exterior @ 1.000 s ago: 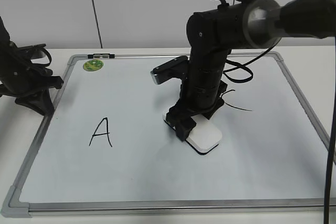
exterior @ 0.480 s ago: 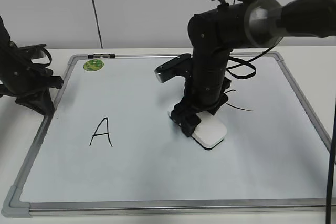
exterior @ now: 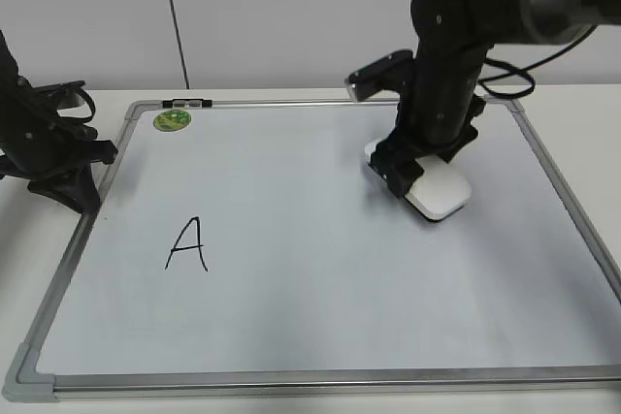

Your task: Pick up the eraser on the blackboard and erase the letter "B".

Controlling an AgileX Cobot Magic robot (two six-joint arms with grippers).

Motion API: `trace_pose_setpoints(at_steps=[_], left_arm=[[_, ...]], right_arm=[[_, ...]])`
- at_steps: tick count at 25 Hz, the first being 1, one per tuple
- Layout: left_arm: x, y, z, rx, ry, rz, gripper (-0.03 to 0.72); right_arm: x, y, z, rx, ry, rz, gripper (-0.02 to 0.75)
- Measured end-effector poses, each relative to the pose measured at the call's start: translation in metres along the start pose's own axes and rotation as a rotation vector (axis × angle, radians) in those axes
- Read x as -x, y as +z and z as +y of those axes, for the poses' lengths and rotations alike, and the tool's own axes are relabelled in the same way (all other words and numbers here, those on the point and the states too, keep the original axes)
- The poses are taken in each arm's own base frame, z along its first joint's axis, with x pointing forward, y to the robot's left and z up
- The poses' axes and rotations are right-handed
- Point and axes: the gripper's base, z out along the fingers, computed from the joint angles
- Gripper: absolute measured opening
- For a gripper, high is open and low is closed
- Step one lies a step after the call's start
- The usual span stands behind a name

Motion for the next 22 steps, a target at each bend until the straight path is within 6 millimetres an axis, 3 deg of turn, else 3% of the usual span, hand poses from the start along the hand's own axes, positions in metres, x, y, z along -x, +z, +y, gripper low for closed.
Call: trace_pose_setpoints(at_steps=[5,8,13,22], left_arm=[[0.000,0.000,0.000,0.000,0.000,0.000,0.059],[0.000,0.000,0.000,0.000,0.000,0.000,0.060],[0.000,0.000,0.000,0.000,0.000,0.000,0.060],[0.000,0.000,0.000,0.000,0.000,0.000,0.062]], right_arm=[[0.008,-0.062,-0.007,-0.028,0.016,-0.119,0.519],[0.005,-0.087,-0.013,-0.037,0.031,-0.142,0.519],[-0.006,-0.094,-0.037,-0.048,0.093,-0.127,0.519],[-0.050,-0.090,-0.126,-0.032,0.358,-0.112,0.519]])
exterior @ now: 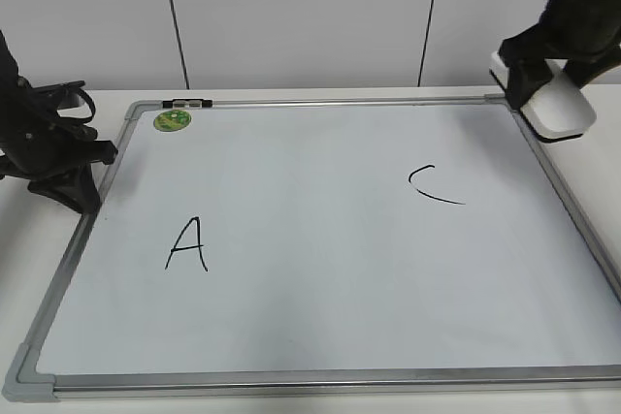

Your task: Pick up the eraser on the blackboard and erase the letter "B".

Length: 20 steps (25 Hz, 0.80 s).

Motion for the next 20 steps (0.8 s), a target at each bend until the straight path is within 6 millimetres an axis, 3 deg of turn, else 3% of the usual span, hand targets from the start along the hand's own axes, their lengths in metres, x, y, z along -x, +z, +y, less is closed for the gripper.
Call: trace_pose_setpoints(at_steps=[4,7,11,20], left_arm=[[0.000,0.000,0.000,0.000,0.000,0.000,0.062],[0.000,0.000,0.000,0.000,0.000,0.000,0.063],[0.000,0.000,0.000,0.000,0.002,0.000,0.064],[0.000,0.000,0.000,0.000,0.002,0.000,0.069]], right_arm=[[-0.009,0.000,-0.036,0.023,0.117,-0.007,0.519],[-0.013,0.000,-0.049,0.040,0.166,-0.011,0.519],[-0.012,0.012,-0.047,0.077,0.185,0.006,0.519],[-0.014,0.063,-0.047,0.117,0.202,0.100,0.519]])
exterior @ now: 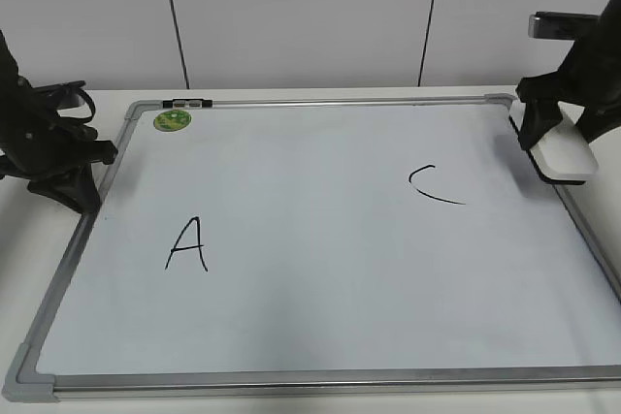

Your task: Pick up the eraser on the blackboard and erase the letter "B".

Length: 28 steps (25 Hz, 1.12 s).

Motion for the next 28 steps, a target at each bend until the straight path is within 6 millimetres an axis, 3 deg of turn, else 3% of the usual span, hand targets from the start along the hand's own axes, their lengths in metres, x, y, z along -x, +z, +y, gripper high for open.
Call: trace_pose_setpoints(at_steps=[11,28], left_arm=[[0.000,0.000,0.000,0.000,0.000,0.000,0.071],[0.000,0.000,0.000,-0.002,0.000,0.000,0.076]], right_arm=[[0.000,0.032,-0.004,0.010,0.010,0.059,0.519],[0.002,0.053,0.003,-0.006,-0.007,0.071,0.519]])
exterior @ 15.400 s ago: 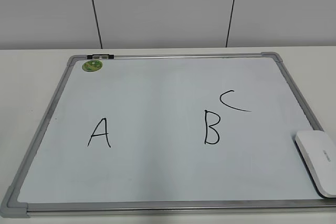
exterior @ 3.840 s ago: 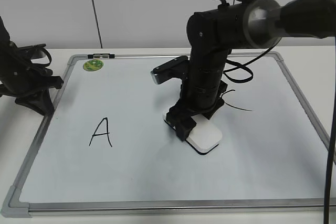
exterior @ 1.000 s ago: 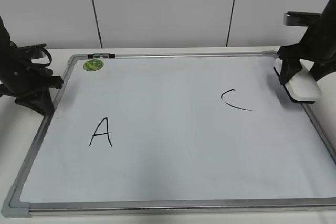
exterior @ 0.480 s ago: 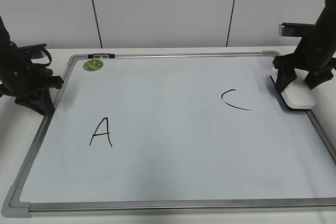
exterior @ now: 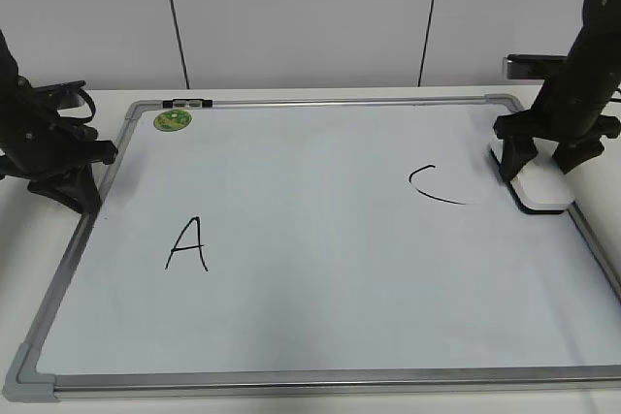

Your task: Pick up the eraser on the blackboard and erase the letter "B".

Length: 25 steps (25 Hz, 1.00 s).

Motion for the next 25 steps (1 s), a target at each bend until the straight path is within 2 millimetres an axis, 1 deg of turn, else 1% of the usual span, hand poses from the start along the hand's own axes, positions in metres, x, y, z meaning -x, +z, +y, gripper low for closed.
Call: trace_pose_setpoints(at_steps=[3,7,11,14,18,21,24,25], left_arm=[[0.000,0.000,0.000,0.000,0.000,0.000,0.077],[0.000,0.000,0.000,0.000,0.000,0.000,0.080],[0.000,0.000,0.000,0.000,0.000,0.000,0.085],[0.000,0.000,0.000,-0.001,0.000,0.004,0.091],[0.000,0.000,0.000,-0.001,0.000,0.004,0.119],[0.001,-0.001,0.000,-0.002,0.001,0.003,0.172],[0.005,-0.009,-0.002,0.001,0.019,0.021,0.267],[0.009,-0.014,-0.003,-0.001,0.026,0.014,0.291]], right_arm=[[0.000,0.000,0.000,-0.005,0.000,0.002,0.529],[0.000,0.000,0.000,-0.003,0.004,0.002,0.583],[0.004,-0.012,0.001,0.005,0.003,0.006,0.599],[0.012,-0.029,0.002,0.005,-0.005,-0.014,0.599],[0.028,-0.059,0.003,-0.008,-0.019,-0.115,0.596],[0.037,-0.079,0.004,-0.015,-0.026,-0.188,0.596],[0.037,-0.092,0.007,-0.010,-0.026,-0.218,0.596],[0.037,-0.096,0.007,-0.011,-0.027,-0.224,0.595]])
